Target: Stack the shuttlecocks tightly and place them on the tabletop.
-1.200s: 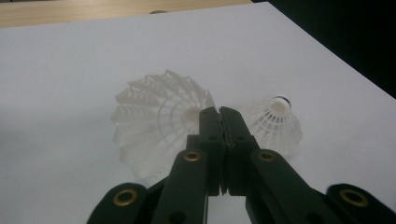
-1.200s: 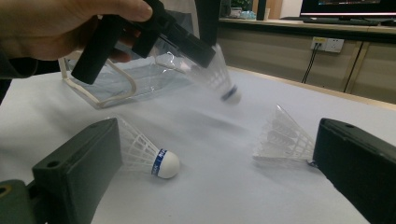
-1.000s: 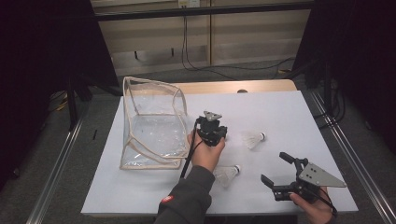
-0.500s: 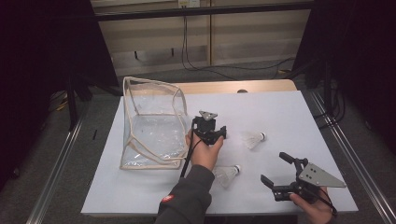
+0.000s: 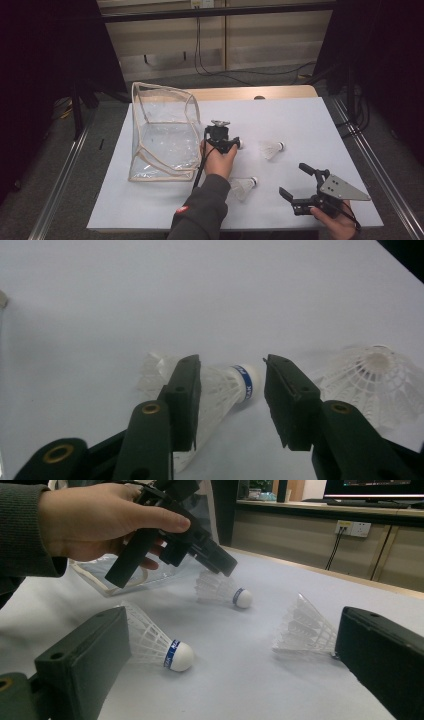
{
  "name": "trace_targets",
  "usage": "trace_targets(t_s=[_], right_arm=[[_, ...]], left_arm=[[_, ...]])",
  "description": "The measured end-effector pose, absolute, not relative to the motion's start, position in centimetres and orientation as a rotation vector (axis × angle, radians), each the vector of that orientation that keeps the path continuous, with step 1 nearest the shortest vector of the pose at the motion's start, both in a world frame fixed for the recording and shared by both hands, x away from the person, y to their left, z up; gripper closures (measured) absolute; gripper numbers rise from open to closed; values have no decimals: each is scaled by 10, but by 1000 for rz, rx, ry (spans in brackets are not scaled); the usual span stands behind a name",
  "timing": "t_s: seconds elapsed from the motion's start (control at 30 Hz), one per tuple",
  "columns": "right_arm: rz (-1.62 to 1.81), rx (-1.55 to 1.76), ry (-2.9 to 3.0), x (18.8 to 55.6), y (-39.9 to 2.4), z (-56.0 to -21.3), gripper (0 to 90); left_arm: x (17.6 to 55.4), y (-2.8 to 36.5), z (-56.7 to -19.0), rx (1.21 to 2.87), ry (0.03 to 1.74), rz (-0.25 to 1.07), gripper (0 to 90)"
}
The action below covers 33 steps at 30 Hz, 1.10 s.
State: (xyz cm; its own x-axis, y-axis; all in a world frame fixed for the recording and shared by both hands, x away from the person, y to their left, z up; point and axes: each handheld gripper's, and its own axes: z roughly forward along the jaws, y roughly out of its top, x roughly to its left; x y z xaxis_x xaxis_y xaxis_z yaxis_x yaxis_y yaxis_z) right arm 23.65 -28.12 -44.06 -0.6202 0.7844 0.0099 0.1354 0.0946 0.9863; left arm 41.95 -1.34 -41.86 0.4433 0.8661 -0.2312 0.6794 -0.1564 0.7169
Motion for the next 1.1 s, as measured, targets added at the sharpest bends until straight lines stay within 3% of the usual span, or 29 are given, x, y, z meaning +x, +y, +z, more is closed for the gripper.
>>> trace_targets(t_s=[0.2, 0.6, 0.8, 0.9, 0.93, 1.0, 1.1], right_arm=[[1566, 899, 1839, 236, -281, -440, 7], [1562, 898, 1844, 236, -281, -441, 7], [1564, 897, 1845, 237, -281, -441, 7], [1562, 890, 1847, 236, -280, -441, 7], [1563, 892, 1847, 236, -281, -441, 7], [1564, 895, 1847, 236, -281, -441, 7], [1563, 893, 1847, 236, -281, -441, 7]], left_arm=[[419, -14, -417, 1880, 1295, 307, 598], [418, -11, -412, 1836, 1313, 380, 454], [422, -10, -417, 1838, 1337, 344, 461], [426, -9, -422, 1836, 1343, 333, 508], [426, -9, -423, 1846, 1338, 340, 603], [427, -9, -424, 1850, 1321, 335, 644], [427, -8, -423, 1842, 1298, 310, 821]])
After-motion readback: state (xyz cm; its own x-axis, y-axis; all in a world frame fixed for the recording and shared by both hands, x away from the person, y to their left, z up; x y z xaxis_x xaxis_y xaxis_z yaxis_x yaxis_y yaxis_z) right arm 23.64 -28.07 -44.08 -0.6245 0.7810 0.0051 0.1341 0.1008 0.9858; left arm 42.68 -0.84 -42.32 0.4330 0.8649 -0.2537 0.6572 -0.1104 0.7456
